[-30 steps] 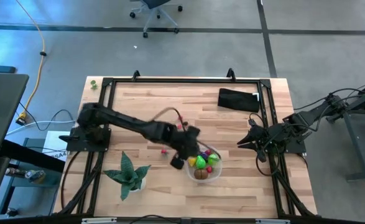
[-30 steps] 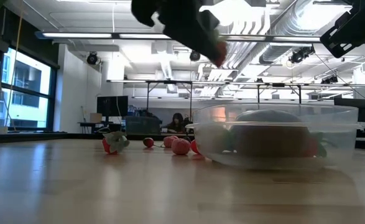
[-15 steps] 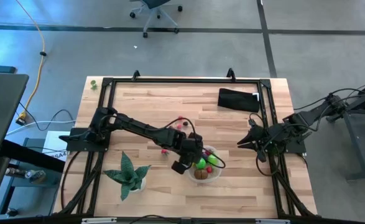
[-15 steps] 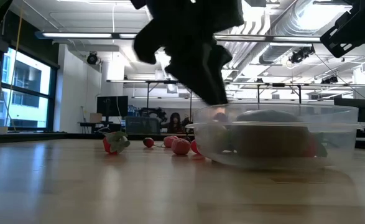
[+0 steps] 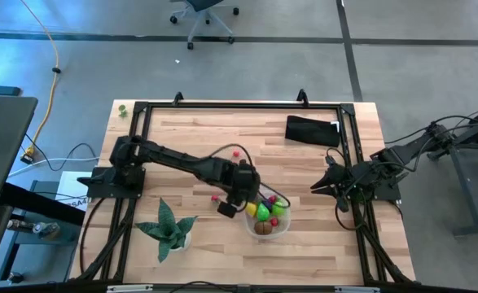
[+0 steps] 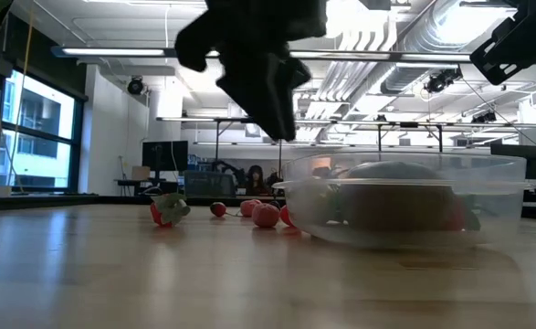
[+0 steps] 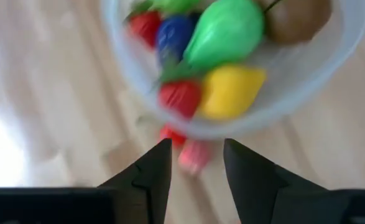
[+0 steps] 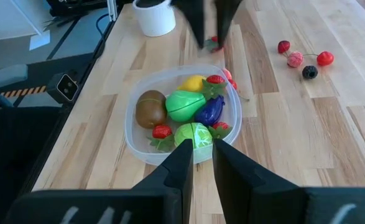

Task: Pick and placing Produce into tupperware
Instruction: Put the left cherry into the transparent bin, then put the cherry into the transparent bin

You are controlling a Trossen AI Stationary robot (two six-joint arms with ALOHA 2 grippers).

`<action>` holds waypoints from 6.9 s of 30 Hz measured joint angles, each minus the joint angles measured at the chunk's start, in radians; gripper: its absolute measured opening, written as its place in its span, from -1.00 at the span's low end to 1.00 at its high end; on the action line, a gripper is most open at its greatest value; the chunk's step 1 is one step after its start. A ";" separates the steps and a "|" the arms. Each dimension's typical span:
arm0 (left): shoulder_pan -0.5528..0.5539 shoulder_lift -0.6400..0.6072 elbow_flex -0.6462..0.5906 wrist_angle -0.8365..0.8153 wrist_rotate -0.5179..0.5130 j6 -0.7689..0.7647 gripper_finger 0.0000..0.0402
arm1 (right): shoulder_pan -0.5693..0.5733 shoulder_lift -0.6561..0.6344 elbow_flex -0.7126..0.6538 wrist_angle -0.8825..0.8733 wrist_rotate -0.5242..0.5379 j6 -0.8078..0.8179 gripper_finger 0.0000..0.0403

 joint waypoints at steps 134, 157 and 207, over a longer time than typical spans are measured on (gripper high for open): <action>-0.028 0.054 -0.055 0.229 0.073 0.014 -0.12 | 0.000 0.000 0.000 0.000 0.000 0.000 -0.75; 0.452 0.053 -0.070 0.070 0.076 0.087 -0.09 | 0.000 0.000 0.000 0.000 0.000 0.000 -0.75; 0.470 0.148 -0.076 0.021 0.062 0.003 -0.10 | 0.000 0.000 0.000 0.000 0.000 0.000 -0.75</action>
